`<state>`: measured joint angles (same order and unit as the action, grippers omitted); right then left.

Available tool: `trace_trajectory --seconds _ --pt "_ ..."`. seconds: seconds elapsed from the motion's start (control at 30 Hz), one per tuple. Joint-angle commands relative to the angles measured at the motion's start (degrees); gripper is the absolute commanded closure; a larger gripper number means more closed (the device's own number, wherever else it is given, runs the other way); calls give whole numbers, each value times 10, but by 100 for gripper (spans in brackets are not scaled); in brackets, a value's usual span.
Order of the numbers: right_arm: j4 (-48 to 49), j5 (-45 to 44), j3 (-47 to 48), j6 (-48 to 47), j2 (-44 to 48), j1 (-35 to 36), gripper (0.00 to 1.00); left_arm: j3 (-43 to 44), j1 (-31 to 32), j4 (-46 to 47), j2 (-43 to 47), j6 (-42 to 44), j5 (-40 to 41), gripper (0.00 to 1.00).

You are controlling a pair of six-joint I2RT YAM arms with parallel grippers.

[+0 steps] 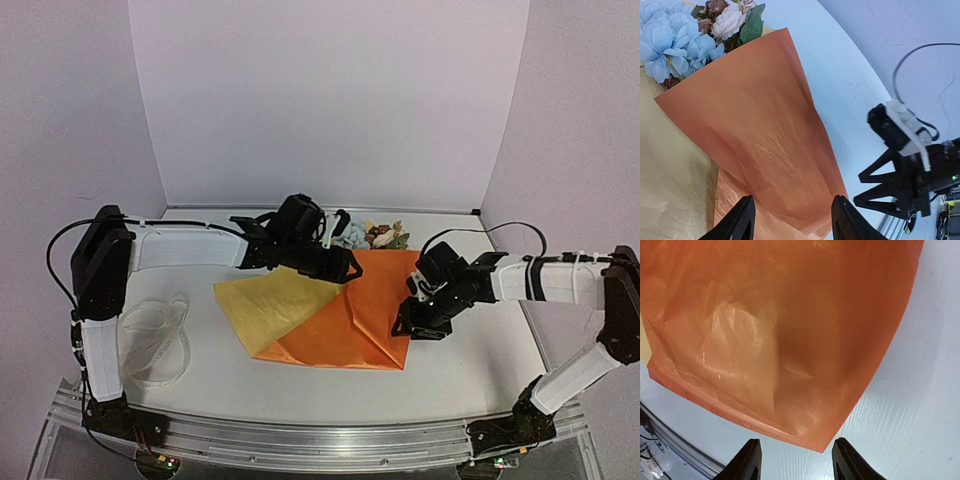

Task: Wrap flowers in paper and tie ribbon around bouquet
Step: Press the fold line of the 2/3-folded wrapping paper.

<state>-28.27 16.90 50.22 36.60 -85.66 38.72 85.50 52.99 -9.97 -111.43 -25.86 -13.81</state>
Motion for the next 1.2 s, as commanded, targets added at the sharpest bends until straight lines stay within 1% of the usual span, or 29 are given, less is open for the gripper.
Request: trace_trajectory --seconds 0.0,0.07,0.17,0.23,0.37,0.53,0.7,0.83,0.87,0.93,0.97,1.07,1.17 --pt "-28 -35 -16 -20 64 2 48 55 -6 -46 -59 -20 15 45" --pt "-36 -43 -25 -24 82 2 46 61 -8 -53 -67 -30 29 43" --pt "-48 -55 -38 -30 105 1 43 46 -12 -47 -60 -45 45 39" --pt "-50 -61 -46 -32 117 1 41 37 -16 -35 -57 -50 32 37" --pt "-51 -73 -55 -35 125 1 40 43 -19 -12 -70 -53 -4 37" --pt "-51 -82 -54 -32 124 1 40 80 -28 -21 -104 -65 -16 42" --pt "-51 -86 -53 -32 125 1 39 94 -33 -31 -124 -75 -8 46" --pt "-51 -89 -51 -31 125 0 39 88 -37 -13 -128 -82 -23 50" --pt "-51 -90 -50 -30 124 0 39 87 -37 -6 -128 -81 -29 52" --pt "-51 -89 -46 -30 120 0 39 85 -37 1 -126 -79 -34 60" --pt "-51 -87 -44 -30 118 0 39 82 -37 5 -124 -77 -36 65" --pt "-51 -83 -33 -31 108 0 39 60 -37 26 -107 -73 -40 87" --pt "-52 -80 -24 -31 96 0 40 35 -37 42 -87 -68 -46 98"
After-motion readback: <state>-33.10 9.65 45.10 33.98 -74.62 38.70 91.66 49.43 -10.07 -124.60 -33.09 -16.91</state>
